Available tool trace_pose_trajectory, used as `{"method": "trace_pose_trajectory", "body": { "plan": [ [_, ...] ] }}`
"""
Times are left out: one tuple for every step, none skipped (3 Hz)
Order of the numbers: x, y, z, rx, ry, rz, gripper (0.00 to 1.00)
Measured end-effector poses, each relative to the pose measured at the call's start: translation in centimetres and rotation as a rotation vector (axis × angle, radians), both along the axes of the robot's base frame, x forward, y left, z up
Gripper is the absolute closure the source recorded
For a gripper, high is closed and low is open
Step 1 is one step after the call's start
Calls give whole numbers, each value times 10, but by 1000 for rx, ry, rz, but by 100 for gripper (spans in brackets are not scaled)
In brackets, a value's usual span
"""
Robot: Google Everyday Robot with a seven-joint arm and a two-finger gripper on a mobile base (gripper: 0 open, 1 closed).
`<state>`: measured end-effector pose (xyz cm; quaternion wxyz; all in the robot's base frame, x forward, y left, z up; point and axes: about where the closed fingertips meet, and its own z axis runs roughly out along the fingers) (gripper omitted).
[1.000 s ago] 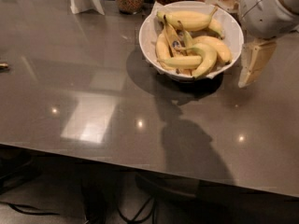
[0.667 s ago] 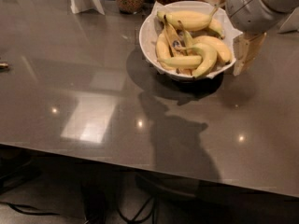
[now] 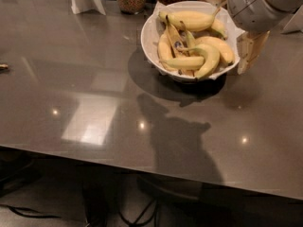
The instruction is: Pick banana from white bowl
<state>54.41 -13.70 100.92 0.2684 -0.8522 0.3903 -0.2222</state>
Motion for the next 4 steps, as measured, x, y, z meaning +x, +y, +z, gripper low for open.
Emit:
{"method": "trace_pose_trajectory", "body": {
  "plan": [
    [4, -5, -7, -87, -46, 23, 0],
    [16, -12, -20, -185, -105, 71, 0],
    [35, -13, -33, -248, -155, 123, 0],
    [52, -14, -47, -217, -144, 141, 18]
  ]
}}
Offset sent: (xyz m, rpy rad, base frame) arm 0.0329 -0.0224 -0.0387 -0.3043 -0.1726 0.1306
